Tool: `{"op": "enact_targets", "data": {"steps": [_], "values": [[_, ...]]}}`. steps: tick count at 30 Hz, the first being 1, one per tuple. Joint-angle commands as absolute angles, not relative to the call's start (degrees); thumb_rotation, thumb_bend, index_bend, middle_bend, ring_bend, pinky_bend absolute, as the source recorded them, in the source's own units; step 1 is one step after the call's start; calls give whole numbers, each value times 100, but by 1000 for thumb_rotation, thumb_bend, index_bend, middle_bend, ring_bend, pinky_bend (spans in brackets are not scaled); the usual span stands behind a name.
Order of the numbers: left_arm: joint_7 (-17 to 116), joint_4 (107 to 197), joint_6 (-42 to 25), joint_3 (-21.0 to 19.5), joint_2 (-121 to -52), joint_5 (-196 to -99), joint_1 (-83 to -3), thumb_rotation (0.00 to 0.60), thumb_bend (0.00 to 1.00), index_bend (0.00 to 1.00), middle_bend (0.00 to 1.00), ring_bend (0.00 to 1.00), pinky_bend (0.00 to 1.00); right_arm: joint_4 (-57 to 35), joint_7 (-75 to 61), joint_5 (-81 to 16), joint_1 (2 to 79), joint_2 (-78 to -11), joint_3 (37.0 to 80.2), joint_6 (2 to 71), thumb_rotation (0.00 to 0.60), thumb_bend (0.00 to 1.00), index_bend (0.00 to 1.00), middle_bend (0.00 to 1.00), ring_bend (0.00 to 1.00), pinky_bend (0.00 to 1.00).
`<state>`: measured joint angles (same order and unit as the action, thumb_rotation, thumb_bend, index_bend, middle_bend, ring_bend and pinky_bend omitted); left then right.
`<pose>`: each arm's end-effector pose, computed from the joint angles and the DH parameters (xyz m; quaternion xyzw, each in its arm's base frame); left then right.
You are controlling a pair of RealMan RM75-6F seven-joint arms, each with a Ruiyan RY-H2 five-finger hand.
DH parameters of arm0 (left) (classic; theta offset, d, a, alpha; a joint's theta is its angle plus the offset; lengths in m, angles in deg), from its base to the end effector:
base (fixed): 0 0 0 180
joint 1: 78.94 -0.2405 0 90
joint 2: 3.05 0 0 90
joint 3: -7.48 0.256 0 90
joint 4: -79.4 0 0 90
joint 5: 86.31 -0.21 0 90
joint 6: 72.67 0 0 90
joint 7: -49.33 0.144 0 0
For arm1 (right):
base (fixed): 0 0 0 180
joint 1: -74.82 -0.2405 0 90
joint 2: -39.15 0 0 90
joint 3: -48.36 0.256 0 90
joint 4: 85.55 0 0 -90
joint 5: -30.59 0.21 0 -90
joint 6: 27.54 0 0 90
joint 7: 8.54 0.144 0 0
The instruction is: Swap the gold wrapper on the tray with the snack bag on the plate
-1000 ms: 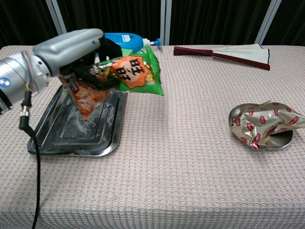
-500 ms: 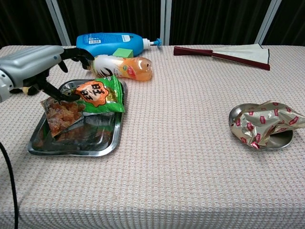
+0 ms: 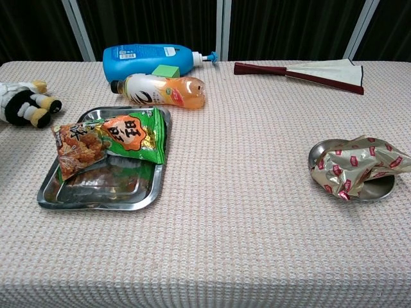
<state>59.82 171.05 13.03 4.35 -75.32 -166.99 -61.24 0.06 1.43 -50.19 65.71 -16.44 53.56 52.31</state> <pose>-0.2628 0.2451 0.1204 -0.6179 -0.3259 -0.4239 0.5765 -0.3386 -0.2168 0.2272 0.5889 -0.3685 0.3660 0.6192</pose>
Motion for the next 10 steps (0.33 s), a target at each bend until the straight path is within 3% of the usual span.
{"op": "enact_targets", "data": {"steps": [1, 10], "values": [[5386, 16969, 1864, 824, -7259, -16918, -6775, 600, 173, 132, 148, 86, 219, -89, 142, -5371, 6979, -1973, 4965, 5610, 600, 0, 0, 12, 0, 0], [4934, 16595, 2334, 1185, -7127, -17286, -7454, 600, 159, 140, 150, 86, 212, -352, 120, -5663, 7345, -2283, 4708, 5932, 600, 0, 0, 4, 0, 0]]}}
